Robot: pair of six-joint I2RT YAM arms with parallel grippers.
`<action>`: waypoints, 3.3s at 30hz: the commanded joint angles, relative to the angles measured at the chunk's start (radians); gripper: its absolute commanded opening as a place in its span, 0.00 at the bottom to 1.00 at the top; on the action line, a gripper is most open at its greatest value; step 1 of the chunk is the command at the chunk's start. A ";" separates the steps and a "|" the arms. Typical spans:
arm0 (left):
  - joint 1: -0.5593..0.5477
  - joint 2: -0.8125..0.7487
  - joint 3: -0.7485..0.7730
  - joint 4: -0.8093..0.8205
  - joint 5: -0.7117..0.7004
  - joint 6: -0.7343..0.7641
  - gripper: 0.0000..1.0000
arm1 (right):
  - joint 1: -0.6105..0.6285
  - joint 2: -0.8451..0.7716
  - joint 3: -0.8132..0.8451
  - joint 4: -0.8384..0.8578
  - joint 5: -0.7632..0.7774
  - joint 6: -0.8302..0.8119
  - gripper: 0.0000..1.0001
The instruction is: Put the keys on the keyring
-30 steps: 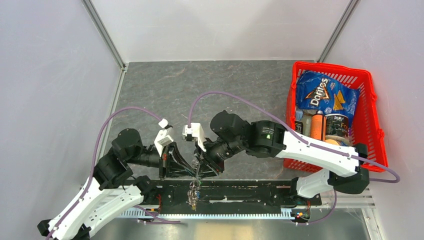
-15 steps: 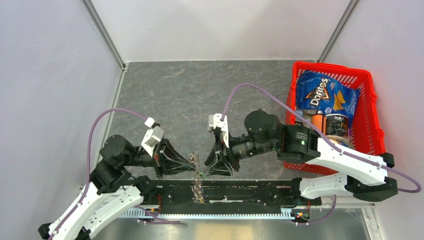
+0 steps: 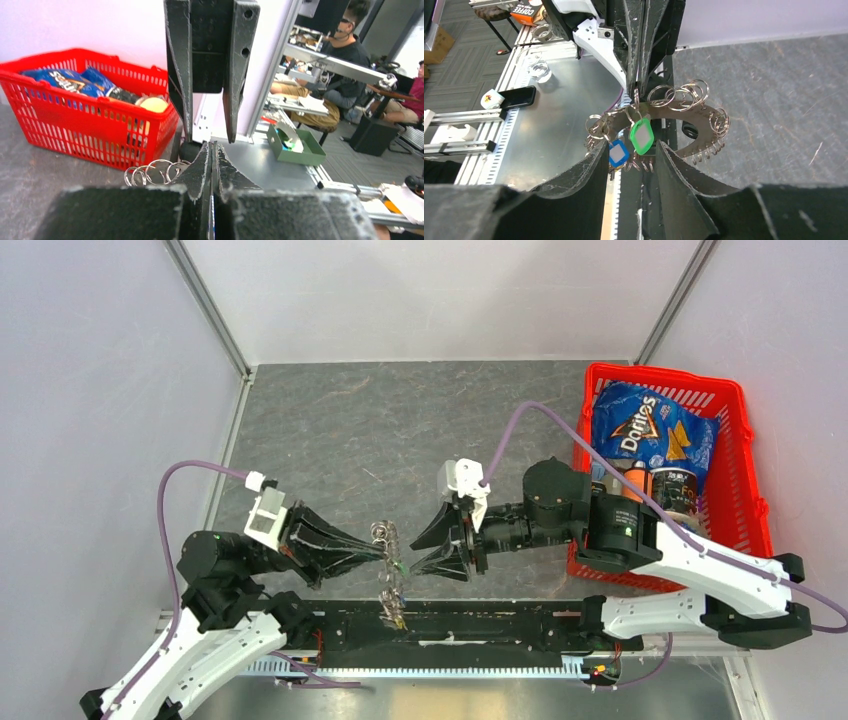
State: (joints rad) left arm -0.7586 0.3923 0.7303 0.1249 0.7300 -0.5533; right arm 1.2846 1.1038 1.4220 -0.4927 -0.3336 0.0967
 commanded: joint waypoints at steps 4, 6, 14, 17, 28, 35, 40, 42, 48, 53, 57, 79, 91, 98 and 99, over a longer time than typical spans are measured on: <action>0.001 0.018 -0.037 0.303 -0.113 -0.118 0.02 | -0.002 -0.050 -0.028 0.184 -0.024 -0.143 0.47; 0.001 0.019 -0.051 0.346 -0.135 -0.132 0.02 | -0.002 -0.038 -0.005 0.185 -0.034 -0.160 0.47; 0.001 0.030 -0.093 0.469 -0.184 -0.185 0.02 | -0.002 0.013 0.044 0.224 -0.023 -0.211 0.46; 0.001 0.038 -0.098 0.489 -0.177 -0.198 0.02 | -0.002 0.024 0.059 0.226 -0.002 -0.228 0.46; 0.001 0.027 -0.095 0.489 -0.175 -0.197 0.02 | -0.002 0.042 0.079 0.236 -0.006 -0.237 0.35; 0.001 0.026 -0.090 0.494 -0.173 -0.203 0.02 | -0.003 0.061 0.086 0.244 -0.012 -0.232 0.34; 0.001 0.021 -0.092 0.499 -0.173 -0.210 0.02 | -0.003 0.061 0.085 0.246 -0.015 -0.227 0.33; 0.001 0.018 -0.092 0.501 -0.174 -0.211 0.02 | -0.002 0.055 0.078 0.250 -0.008 -0.224 0.33; 0.001 0.018 -0.094 0.508 -0.174 -0.216 0.02 | -0.002 0.050 0.066 0.275 -0.017 -0.212 0.33; 0.001 0.017 -0.098 0.513 -0.176 -0.217 0.02 | -0.003 0.058 0.073 0.287 -0.030 -0.202 0.25; 0.001 0.016 -0.099 0.513 -0.178 -0.217 0.02 | -0.003 0.070 0.080 0.283 -0.038 -0.195 0.22; 0.001 0.005 -0.101 0.521 -0.185 -0.214 0.02 | -0.003 0.096 0.092 0.266 -0.042 -0.173 0.18; 0.002 0.010 -0.107 0.547 -0.188 -0.224 0.02 | -0.004 0.095 0.092 0.252 -0.039 -0.169 0.00; 0.001 0.027 -0.067 0.456 -0.123 -0.245 0.02 | -0.004 0.136 0.190 0.078 -0.072 -0.160 0.00; 0.001 0.031 -0.056 0.425 -0.100 -0.251 0.03 | -0.004 0.135 0.197 0.057 -0.076 -0.158 0.00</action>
State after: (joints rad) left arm -0.7586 0.4095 0.6178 0.5873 0.5865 -0.7509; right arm 1.2846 1.2331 1.5440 -0.3363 -0.3820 -0.0643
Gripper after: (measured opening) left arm 0.028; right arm 0.010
